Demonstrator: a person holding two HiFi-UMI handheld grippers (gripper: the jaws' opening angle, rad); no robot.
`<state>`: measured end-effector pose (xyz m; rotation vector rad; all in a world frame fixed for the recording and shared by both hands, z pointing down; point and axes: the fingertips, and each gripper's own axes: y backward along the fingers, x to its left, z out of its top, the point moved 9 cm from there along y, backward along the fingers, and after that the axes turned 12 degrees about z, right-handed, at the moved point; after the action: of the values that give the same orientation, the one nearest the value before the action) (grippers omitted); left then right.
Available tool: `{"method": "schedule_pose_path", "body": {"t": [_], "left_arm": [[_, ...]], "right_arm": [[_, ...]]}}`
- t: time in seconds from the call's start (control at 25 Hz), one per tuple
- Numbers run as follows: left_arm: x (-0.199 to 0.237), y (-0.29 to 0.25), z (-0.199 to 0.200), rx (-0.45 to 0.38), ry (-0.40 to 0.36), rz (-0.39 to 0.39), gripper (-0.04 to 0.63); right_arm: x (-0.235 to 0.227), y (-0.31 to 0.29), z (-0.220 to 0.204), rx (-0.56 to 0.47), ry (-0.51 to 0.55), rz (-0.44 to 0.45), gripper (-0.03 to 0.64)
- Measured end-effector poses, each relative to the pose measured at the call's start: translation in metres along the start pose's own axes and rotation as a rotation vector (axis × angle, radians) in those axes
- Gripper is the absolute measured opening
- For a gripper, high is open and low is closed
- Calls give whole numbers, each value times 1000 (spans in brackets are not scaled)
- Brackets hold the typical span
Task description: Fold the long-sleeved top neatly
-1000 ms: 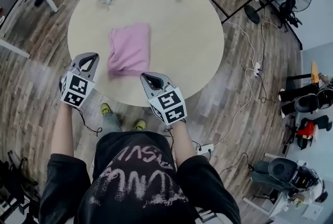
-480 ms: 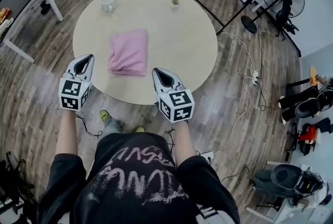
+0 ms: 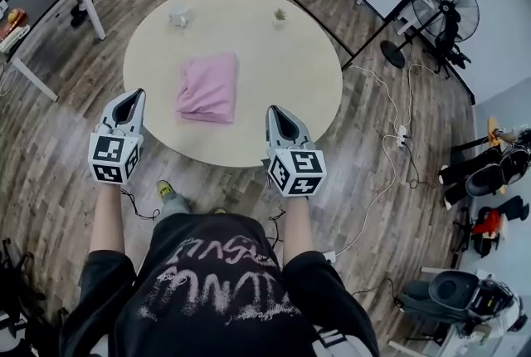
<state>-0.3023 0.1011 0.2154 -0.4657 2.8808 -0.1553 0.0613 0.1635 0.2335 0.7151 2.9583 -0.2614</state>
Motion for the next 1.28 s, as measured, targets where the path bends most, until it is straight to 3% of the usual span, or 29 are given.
{"method": "schedule_pose_path", "body": {"t": [0.16,0.36,1.28], "left_arm": [[5,17,10,-32,16,59,11],[11,27,5,-52,37,77,11],[2,14,16,-94,45,95,11]], "right_arm": [[-4,14,13,-42,7,-59,5],[-6,21,17,-64,6,-99,3],[-23,27,31,-76,48,-169,3]]}}
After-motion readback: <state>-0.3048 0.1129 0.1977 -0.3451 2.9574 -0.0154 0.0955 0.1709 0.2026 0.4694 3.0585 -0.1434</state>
